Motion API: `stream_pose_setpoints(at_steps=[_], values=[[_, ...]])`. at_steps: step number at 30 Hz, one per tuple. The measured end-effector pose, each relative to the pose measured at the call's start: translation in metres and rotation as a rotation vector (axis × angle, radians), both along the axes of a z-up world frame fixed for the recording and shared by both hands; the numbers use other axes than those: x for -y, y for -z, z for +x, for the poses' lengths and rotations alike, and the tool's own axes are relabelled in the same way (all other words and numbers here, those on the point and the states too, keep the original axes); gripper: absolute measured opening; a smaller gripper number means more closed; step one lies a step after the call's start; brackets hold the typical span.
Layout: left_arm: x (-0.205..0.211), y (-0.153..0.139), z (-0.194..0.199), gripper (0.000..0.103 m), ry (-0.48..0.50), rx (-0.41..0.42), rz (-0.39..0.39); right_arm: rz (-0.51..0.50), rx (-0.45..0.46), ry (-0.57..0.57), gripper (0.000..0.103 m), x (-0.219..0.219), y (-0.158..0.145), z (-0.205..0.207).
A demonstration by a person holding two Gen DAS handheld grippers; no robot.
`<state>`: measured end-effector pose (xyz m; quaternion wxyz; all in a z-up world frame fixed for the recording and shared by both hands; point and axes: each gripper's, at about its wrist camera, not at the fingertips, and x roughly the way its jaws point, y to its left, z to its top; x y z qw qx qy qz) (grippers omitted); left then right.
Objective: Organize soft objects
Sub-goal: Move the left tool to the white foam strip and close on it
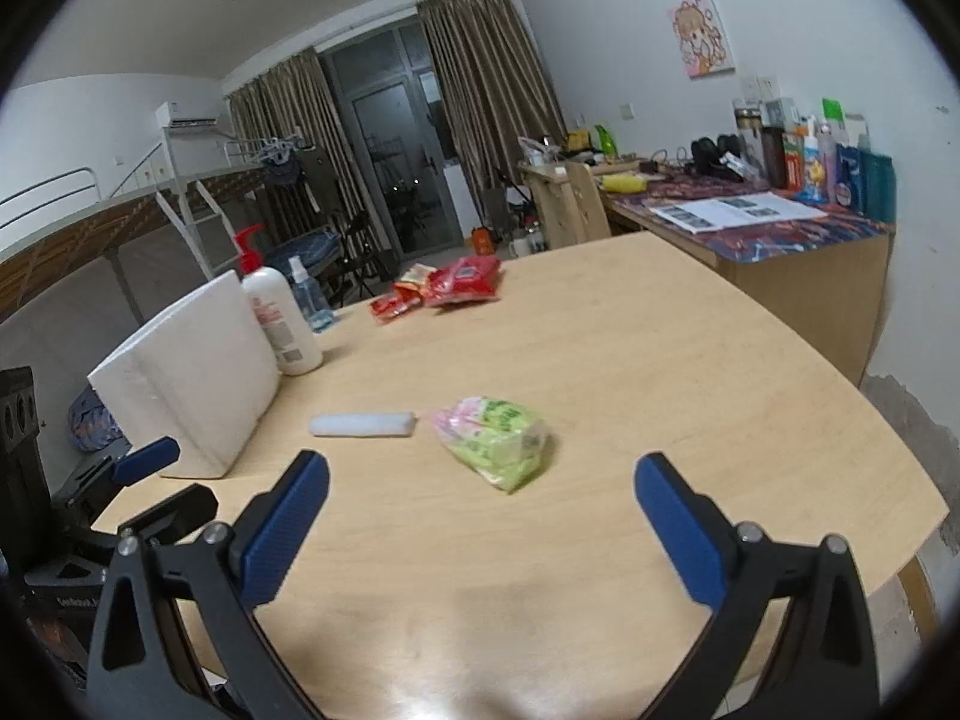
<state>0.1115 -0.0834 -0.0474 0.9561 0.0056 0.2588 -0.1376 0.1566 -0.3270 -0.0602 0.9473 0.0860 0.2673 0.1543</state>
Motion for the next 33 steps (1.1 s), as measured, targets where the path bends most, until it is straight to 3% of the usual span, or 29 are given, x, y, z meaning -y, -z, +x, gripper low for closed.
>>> stream_pose_setpoints(at_steps=[18, 25, 33], values=[[0.021, 0.008, 0.063, 0.102, 0.008, -0.105, 0.019, -0.033, -0.107, -0.004, 0.103, 0.018, 0.022, 0.039], [0.020, 0.016, 0.100, 0.102, 0.023, -0.213, -0.014, -0.062, -0.144, -0.077, 0.103, 0.004, 0.023, 0.062], [0.000, 0.030, 0.142, 0.100, -0.050, -0.347, -0.050, -0.086, -0.176, -0.135, 0.103, -0.010, 0.027, 0.086]])
